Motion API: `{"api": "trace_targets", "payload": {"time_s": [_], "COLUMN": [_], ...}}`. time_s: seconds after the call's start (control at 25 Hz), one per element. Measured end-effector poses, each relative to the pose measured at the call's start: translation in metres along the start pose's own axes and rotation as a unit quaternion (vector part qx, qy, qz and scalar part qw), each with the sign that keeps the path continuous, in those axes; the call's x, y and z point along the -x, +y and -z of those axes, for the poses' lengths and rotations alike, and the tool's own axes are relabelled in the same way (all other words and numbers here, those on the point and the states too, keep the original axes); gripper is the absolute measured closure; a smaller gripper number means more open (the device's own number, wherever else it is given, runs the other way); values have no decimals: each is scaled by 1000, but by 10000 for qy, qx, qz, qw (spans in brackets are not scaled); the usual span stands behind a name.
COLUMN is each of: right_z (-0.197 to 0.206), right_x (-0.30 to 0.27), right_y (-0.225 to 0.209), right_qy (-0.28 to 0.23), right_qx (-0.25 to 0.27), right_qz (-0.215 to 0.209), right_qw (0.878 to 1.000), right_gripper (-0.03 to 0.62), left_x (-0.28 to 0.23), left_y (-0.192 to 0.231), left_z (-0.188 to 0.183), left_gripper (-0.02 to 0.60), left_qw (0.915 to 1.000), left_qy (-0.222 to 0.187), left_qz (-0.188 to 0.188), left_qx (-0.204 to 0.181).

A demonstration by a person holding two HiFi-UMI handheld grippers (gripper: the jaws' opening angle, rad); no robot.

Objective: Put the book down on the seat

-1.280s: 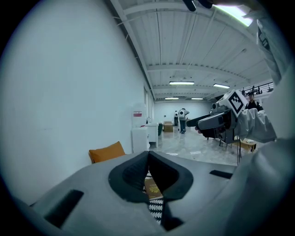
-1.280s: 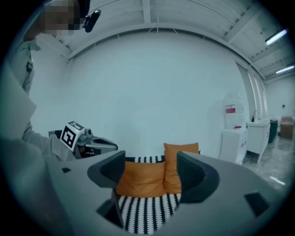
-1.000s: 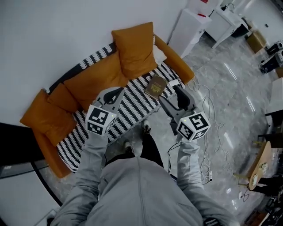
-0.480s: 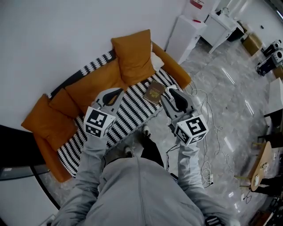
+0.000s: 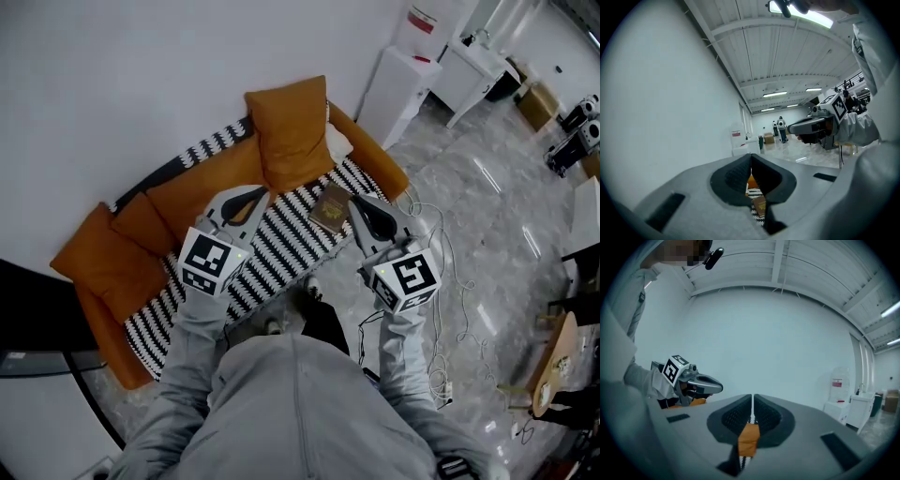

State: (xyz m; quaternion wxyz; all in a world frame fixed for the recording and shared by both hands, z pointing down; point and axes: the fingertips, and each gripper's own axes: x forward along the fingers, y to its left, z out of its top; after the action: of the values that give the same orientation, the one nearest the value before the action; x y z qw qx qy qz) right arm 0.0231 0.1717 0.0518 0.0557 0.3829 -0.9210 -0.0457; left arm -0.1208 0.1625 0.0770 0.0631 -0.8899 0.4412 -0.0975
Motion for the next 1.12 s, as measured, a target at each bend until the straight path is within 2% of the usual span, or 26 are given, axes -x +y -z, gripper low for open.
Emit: {"api": "trace_targets", "payload": {"time_s": [0.52, 1.12], "right_z": [-15, -33], "right_x": [1, 8], "right_y": [2, 6], "right_qy": [80, -76], "right_qx": [-59, 148], "right_qz": [-1, 4], "right_qw": [10000, 9999], "right_gripper": [566, 568], "left_x": [5, 9], "left_y": [-1, -5], "left_z": [-19, -29], "left_gripper": [556, 555], "left_qw": [9995, 9992], "left_qy": [-99, -205], "left_qz": [48, 75], "left_qx": [-293, -342]}}
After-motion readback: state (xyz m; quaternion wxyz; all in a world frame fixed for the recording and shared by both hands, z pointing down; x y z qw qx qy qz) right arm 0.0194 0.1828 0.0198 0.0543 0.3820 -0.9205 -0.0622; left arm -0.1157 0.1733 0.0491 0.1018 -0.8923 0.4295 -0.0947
